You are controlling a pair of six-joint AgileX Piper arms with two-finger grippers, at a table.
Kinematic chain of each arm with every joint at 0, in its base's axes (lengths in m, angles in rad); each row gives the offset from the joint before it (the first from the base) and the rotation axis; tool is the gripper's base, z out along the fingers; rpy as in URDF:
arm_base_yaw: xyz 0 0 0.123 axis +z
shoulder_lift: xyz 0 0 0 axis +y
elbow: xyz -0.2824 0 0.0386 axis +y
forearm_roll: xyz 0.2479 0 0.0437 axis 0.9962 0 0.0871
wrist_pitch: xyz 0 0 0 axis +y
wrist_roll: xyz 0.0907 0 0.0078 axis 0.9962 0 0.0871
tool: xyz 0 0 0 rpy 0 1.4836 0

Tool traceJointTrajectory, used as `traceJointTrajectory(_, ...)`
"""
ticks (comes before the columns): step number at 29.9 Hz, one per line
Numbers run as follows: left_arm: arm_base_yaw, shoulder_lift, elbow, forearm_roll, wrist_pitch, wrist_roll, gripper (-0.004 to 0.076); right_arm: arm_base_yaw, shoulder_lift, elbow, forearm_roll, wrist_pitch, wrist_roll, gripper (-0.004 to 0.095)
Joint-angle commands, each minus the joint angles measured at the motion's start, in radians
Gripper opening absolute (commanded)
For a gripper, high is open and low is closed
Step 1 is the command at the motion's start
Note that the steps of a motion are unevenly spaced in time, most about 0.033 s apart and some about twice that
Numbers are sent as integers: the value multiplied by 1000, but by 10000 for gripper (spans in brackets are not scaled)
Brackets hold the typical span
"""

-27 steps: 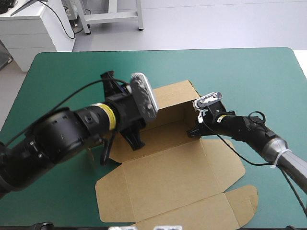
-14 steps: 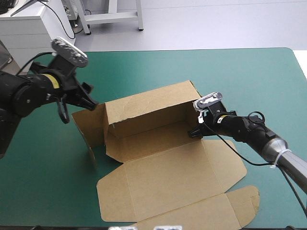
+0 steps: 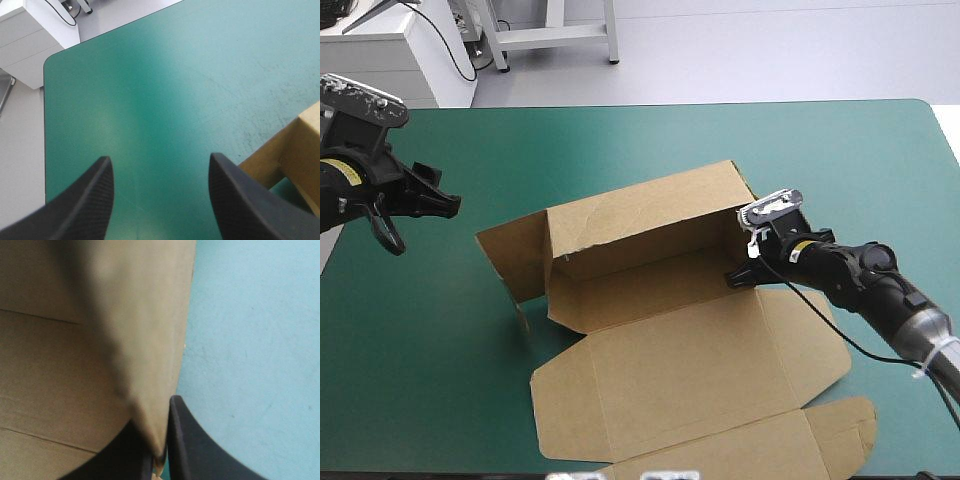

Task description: Fold the box

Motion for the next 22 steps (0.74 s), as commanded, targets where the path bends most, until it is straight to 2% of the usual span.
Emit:
traceJointTrajectory(1, 0, -21, -28, 1, 10, -9, 403, -49, -75, -37, -76, 58, 130, -2)
traceJointTrajectory(6, 0, -21, -28, 5, 10, -9, 403, -148, -74, -37, -61, 236, 118, -2)
traceJointTrajectory(12, 0, -19, -28, 5, -18, -12, 403, -174, -32, -97, -61, 363, 98, -2)
traceJointTrajectory(16, 0, -19, -28, 7, -20, -12, 403, -174, 46, -217, -61, 403, 95, -2)
traceJointTrajectory(22, 0, -19, -28, 7, -13, -12, 403, -174, 251, -466, -61, 542, 95, -2)
